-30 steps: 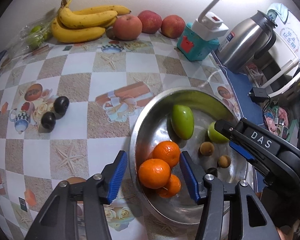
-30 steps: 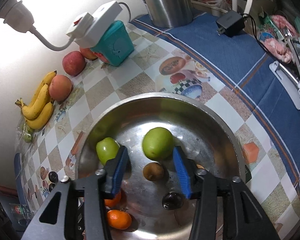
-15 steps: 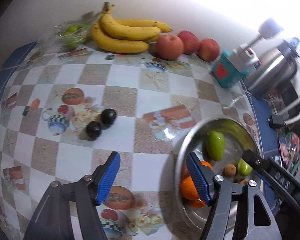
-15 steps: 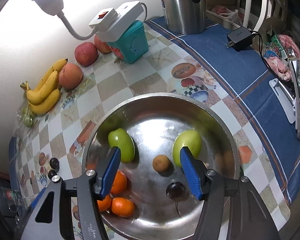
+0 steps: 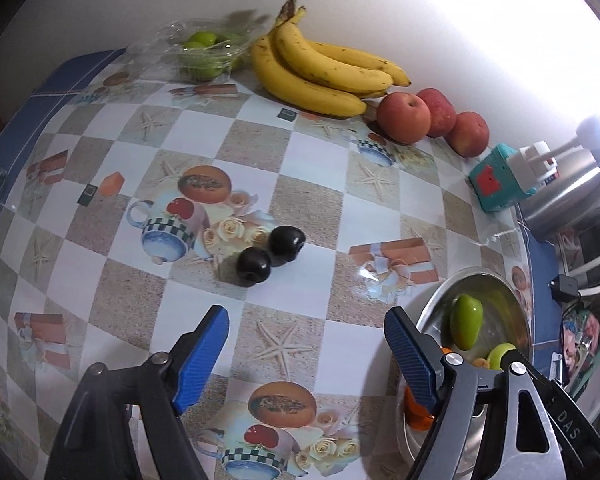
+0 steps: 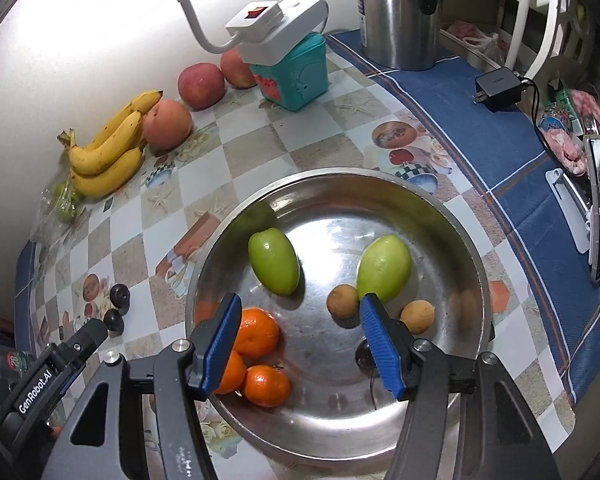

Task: Organize fruits
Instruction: 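Withdraw both open tools from the basin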

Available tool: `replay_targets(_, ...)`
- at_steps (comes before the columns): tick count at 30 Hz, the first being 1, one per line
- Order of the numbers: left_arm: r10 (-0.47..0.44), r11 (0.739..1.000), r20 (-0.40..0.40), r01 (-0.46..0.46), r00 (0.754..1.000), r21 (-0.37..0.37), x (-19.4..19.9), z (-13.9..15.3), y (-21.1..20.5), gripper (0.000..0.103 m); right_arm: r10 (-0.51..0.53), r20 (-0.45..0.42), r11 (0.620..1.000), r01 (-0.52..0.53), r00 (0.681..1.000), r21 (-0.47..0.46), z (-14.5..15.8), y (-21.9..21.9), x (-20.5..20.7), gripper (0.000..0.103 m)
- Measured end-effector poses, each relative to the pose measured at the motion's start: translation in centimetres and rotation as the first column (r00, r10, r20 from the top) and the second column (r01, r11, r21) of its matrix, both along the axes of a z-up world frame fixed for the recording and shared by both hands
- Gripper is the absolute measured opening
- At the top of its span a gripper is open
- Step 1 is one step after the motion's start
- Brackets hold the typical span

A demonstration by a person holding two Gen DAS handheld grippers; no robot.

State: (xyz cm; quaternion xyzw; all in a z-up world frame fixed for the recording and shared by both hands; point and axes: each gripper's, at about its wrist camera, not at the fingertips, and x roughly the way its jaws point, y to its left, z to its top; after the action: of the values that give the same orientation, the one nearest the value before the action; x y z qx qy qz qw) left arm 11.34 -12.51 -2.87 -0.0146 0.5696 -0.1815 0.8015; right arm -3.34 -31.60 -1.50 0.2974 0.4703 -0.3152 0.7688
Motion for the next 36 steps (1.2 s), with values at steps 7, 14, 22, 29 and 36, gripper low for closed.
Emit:
replay_targets(7,0.023,0.999,0.003,-0.023,1.0,0.035,0.1,-0.4,0.2,0.097,0.011,-0.02,1.0,-0.011,1.0,0.013,-0.5,0.1,0.3,0.073)
replay_targets(14,0.024,0.993,0.038,-0.028,0.999,0.116,0.0,-1.0,0.1,0.103,0.021,-0.025,1.0,-0.02,0.999,0.02,-0.9,0.3,0.5,0.087)
replay_targets(22,0.017,0.991,0.045,-0.023,0.999,0.131,0.0,-0.9,0.0,0.103,0.027,-0.028,0.999,-0.026,0.999,0.028,-1.1,0.4,0.7,0.088)
replay_targets(29,0.015,0.992,0.042,-0.02,0.999,0.127,0.2,-0.9,0.1,0.103,0.036,-0.031,0.999,-0.035,0.999,0.031,-1.3,0.5,0.9,0.088)
replay_targets(36,0.009,0.987,0.081,-0.022,0.997,0.159,0.9,-0.2,1.0,0.103,0.104,-0.025,0.994,-0.103,0.994,0.025,-1.3,2.0,2.3,0.088)
